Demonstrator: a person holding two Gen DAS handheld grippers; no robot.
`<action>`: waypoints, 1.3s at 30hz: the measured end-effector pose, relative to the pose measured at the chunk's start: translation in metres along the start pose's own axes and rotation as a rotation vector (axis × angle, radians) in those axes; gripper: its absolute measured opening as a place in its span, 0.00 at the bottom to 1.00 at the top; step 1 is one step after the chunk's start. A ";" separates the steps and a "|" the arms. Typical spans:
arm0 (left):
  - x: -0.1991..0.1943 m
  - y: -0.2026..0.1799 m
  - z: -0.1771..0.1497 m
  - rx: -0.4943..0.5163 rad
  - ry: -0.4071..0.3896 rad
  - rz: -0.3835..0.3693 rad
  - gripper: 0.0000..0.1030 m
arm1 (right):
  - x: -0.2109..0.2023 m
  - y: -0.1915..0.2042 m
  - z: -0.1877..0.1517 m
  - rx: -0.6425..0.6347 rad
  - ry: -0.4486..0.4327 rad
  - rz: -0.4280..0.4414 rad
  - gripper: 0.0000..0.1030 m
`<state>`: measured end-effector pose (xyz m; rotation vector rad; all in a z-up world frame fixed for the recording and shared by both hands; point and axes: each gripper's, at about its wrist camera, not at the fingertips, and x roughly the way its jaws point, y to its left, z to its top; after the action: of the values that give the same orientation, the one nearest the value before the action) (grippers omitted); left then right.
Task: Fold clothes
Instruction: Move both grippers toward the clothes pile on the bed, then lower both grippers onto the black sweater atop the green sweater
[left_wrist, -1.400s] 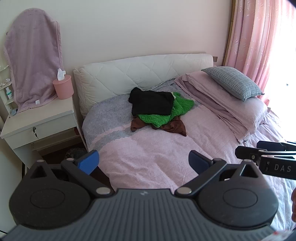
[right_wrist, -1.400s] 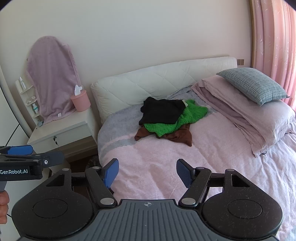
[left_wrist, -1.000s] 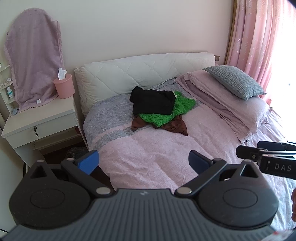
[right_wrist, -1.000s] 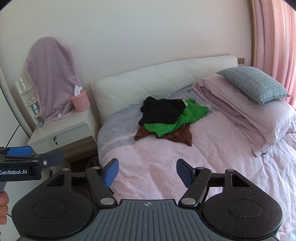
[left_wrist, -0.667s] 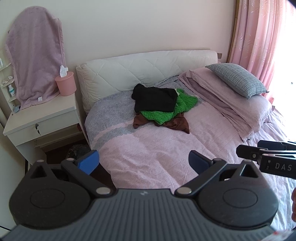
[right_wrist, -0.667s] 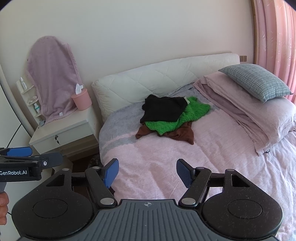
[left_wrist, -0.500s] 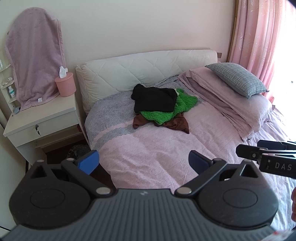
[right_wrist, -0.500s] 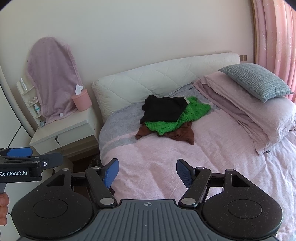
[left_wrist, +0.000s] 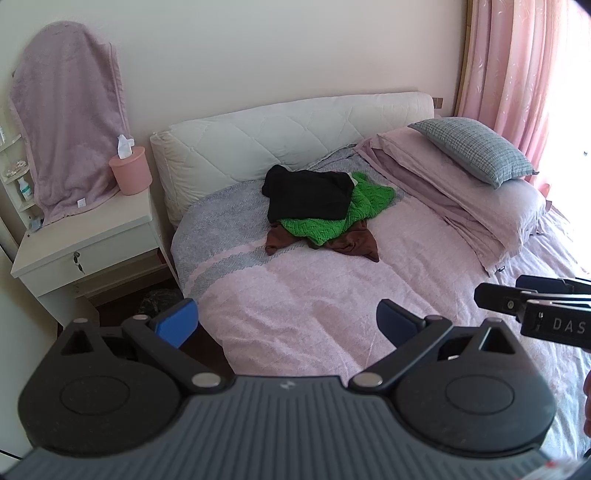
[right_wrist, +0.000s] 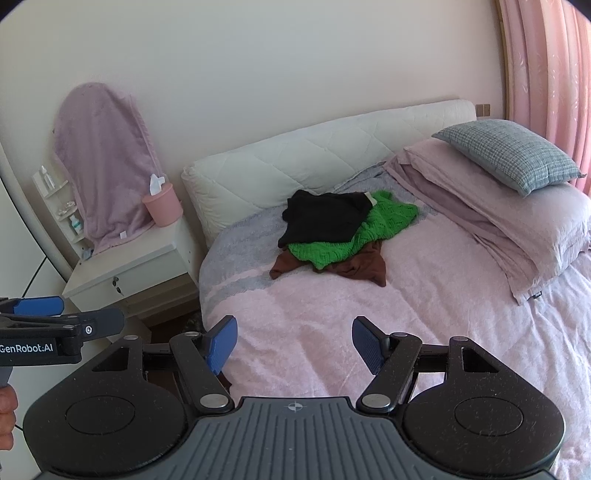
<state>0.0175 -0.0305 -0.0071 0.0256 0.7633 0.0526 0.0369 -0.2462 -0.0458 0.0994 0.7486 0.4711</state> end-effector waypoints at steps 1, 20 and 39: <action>0.000 0.000 0.000 -0.001 0.000 0.000 0.99 | 0.000 0.000 0.000 0.001 -0.001 0.001 0.64; 0.036 -0.012 0.019 0.026 0.032 0.001 0.99 | 0.026 -0.020 0.012 0.032 0.019 0.003 0.64; 0.227 0.031 0.105 0.090 0.131 -0.098 0.99 | 0.182 -0.047 0.078 0.181 0.084 -0.103 0.64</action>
<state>0.2528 0.0134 -0.0863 0.0712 0.8965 -0.0740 0.2228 -0.2011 -0.1150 0.2095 0.8739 0.3101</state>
